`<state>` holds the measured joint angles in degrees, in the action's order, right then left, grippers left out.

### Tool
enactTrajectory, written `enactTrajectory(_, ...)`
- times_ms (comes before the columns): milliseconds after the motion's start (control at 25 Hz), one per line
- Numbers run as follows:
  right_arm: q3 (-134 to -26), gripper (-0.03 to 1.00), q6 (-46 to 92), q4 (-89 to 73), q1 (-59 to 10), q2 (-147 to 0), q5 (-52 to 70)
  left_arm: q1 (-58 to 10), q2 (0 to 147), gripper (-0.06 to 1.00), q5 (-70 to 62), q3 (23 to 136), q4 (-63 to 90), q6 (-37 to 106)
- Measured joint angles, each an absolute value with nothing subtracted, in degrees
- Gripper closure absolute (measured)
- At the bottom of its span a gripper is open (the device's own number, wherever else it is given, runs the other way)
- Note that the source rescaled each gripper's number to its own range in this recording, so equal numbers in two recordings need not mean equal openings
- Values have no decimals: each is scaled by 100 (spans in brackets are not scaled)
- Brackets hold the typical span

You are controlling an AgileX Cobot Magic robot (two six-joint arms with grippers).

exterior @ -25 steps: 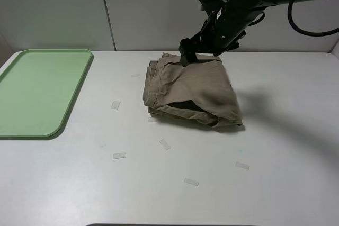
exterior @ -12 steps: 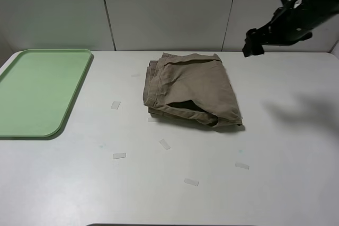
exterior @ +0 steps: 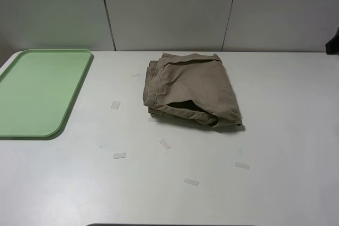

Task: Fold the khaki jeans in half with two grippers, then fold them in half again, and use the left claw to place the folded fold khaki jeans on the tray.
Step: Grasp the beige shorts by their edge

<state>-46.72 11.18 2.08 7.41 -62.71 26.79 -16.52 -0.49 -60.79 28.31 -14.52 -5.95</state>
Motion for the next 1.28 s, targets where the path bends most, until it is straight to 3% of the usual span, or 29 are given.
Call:
enactTrajectory(640,-4589,-1,1057,-775,545,-2470,4315,-1652,-49,-4,-6079,2831,-1452,-595)
enactTrajectory(1280,-4582,-2,595,-737,392,-860,5104,-1652,-49,-4,-6079,2831,-1452,-595)
